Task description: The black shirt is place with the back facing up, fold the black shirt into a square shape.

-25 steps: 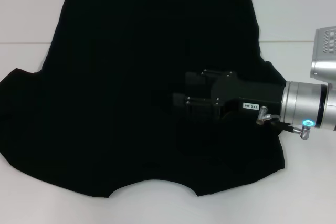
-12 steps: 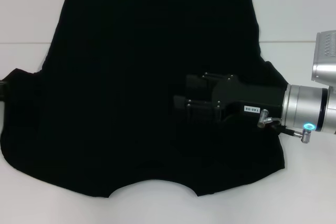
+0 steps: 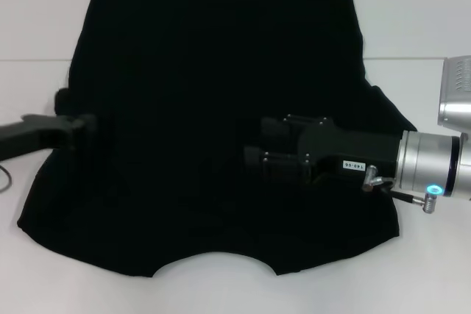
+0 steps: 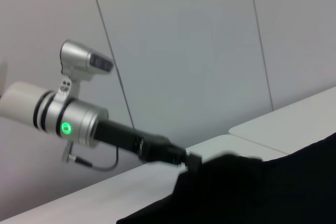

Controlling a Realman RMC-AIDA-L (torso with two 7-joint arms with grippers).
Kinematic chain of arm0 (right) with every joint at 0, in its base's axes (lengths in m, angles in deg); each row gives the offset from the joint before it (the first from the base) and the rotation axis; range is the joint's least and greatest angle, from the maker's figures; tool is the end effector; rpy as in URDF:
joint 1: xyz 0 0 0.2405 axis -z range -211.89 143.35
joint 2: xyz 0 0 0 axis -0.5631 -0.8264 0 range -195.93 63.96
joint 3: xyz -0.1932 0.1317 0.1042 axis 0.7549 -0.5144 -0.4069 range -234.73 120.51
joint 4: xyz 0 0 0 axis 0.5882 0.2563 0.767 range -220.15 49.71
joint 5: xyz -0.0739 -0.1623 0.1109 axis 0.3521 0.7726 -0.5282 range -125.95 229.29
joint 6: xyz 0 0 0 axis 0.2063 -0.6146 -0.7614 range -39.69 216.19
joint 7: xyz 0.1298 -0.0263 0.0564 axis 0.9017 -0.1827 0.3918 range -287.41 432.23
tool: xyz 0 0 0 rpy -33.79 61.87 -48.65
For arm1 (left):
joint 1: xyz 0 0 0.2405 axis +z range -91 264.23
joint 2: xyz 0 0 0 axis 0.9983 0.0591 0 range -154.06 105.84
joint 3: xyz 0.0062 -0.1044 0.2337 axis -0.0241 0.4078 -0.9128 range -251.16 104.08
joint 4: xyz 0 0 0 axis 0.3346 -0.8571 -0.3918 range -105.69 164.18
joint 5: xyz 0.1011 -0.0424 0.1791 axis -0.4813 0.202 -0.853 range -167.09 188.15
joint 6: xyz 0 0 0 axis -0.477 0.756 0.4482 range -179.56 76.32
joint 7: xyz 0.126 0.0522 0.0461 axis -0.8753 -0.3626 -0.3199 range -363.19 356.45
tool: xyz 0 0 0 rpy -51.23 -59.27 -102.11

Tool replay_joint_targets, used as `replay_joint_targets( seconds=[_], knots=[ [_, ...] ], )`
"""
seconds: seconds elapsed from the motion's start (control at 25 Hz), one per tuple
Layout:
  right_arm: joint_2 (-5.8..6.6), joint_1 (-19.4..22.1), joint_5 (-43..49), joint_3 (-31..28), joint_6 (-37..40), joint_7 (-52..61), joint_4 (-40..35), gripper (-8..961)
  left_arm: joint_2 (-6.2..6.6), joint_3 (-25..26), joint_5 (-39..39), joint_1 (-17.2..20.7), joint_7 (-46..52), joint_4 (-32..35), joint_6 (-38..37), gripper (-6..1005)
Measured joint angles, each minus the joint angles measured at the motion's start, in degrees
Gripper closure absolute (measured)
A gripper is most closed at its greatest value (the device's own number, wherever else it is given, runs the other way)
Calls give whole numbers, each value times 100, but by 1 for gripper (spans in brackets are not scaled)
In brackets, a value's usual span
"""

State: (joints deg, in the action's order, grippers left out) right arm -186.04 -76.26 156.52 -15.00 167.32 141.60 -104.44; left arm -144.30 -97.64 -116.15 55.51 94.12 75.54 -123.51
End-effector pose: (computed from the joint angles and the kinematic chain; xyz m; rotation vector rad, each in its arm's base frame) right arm 0.2070 0.3623 -0.0571 -2.7162 0.5506 0.8725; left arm -0.3157 0.3683 0.0555 -2.1969 -1.0320 -0.4968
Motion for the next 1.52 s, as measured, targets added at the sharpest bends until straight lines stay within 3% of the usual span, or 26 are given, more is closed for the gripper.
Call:
replay_joint_targets(
  seconds=[0.16,0.36,0.48,0.68,0.84,0.96,1.28,1.52],
  knots=[
    [7,0,1,0,19,-3,6,207,-73,7,40,-36,-288,-384,151,985],
    [10,-17,0,-1,22,3,1,206,-282,-6,127,-42,-484,-426,-66,985],
    [19,-13,1,-15,22,39,-27,206,-360,-13,270,-55,-525,-444,-403,899],
    [67,56,3,-56,-105,407,-188,206,-331,15,622,-55,-566,-487,-1192,744],
    [134,156,39,-43,-429,1358,-527,206,-308,39,1136,-28,-1011,-683,-2050,590],
    [290,258,123,-19,-661,2364,-782,207,-301,-41,1283,-71,-1477,-883,-2497,416],
    [981,547,895,-46,-956,4818,-1111,207,-343,-608,1246,-98,-2334,-1015,-2535,207],
    [1085,765,1705,-138,-1012,5994,-1600,207,-375,-1170,1057,-110,-2939,-1025,-2398,91]
  ],
)
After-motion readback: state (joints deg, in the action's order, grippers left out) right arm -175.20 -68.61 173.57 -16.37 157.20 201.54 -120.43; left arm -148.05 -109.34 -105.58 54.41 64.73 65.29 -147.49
